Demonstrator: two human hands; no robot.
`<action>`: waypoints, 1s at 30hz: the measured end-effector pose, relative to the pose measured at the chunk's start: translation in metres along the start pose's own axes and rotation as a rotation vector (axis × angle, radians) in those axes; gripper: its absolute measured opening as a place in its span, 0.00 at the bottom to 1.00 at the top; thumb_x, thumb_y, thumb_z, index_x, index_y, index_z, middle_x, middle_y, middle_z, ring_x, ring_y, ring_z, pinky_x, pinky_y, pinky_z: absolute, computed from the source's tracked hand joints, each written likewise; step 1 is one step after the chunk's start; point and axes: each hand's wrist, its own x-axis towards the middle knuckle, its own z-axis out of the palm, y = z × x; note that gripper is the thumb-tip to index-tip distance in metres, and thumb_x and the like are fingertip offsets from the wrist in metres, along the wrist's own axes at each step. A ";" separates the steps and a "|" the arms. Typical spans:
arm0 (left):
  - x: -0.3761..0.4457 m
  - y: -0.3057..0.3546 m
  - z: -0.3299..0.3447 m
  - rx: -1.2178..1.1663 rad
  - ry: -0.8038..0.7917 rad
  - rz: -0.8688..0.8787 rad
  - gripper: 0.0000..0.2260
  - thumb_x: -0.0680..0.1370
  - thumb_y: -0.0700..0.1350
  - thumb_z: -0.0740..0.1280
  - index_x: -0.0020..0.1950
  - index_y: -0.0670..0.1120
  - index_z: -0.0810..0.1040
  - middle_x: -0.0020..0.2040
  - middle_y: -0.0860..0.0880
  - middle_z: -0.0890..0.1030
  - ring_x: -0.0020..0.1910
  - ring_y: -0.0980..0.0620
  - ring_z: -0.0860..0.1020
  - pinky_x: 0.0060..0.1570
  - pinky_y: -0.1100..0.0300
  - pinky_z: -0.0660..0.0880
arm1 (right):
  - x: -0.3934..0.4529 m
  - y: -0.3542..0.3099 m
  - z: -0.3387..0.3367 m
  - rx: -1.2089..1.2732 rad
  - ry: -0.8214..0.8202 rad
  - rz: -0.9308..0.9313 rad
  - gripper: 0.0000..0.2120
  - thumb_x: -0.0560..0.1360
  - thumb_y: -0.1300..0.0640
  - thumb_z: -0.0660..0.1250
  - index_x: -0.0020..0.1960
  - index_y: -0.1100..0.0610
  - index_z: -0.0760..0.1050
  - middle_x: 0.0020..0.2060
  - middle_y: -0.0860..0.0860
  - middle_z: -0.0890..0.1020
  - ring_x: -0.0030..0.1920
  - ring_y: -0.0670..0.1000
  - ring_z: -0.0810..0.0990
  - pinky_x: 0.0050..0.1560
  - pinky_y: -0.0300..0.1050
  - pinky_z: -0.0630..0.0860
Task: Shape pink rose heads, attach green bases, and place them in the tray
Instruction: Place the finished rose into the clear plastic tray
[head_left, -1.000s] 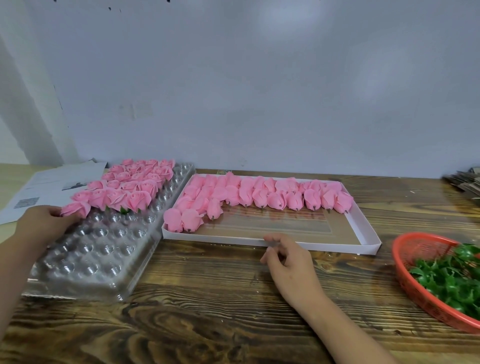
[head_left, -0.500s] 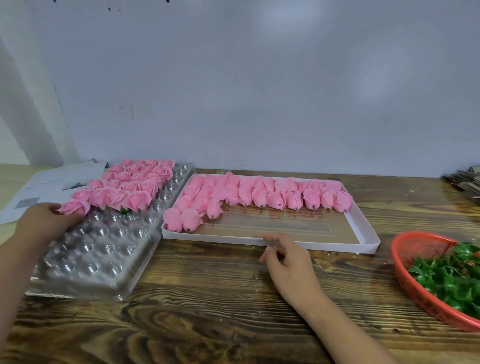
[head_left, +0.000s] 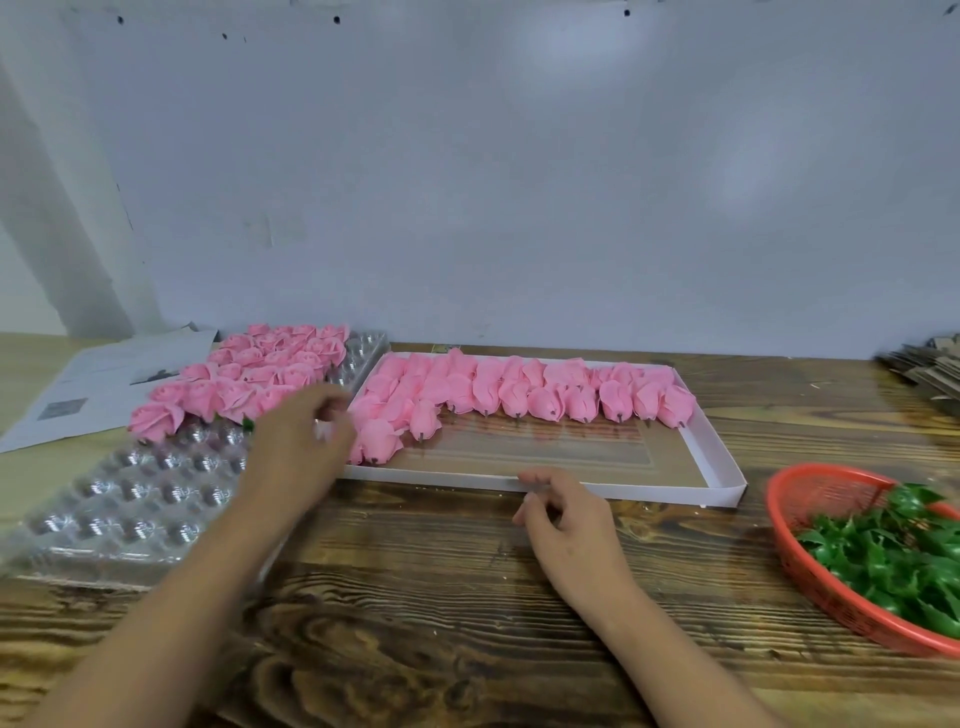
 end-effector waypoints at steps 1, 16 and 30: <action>-0.005 0.005 0.014 0.022 -0.063 0.019 0.12 0.79 0.42 0.68 0.62 0.49 0.80 0.52 0.58 0.79 0.50 0.57 0.77 0.53 0.61 0.72 | -0.001 0.000 -0.001 0.003 0.002 -0.002 0.15 0.81 0.58 0.63 0.52 0.36 0.71 0.37 0.45 0.83 0.35 0.40 0.78 0.37 0.30 0.72; -0.038 0.030 0.095 0.296 -0.295 0.370 0.07 0.82 0.48 0.65 0.53 0.48 0.82 0.50 0.52 0.82 0.53 0.50 0.78 0.59 0.55 0.69 | 0.002 0.004 0.000 0.000 0.039 -0.023 0.12 0.80 0.59 0.64 0.54 0.42 0.75 0.37 0.46 0.83 0.39 0.45 0.80 0.43 0.32 0.74; -0.043 0.035 0.095 0.305 -0.285 0.365 0.08 0.83 0.46 0.63 0.56 0.49 0.81 0.51 0.52 0.82 0.53 0.50 0.78 0.57 0.55 0.69 | 0.002 0.006 0.000 -0.015 0.035 0.007 0.11 0.81 0.57 0.63 0.55 0.40 0.74 0.37 0.45 0.83 0.39 0.44 0.81 0.42 0.32 0.76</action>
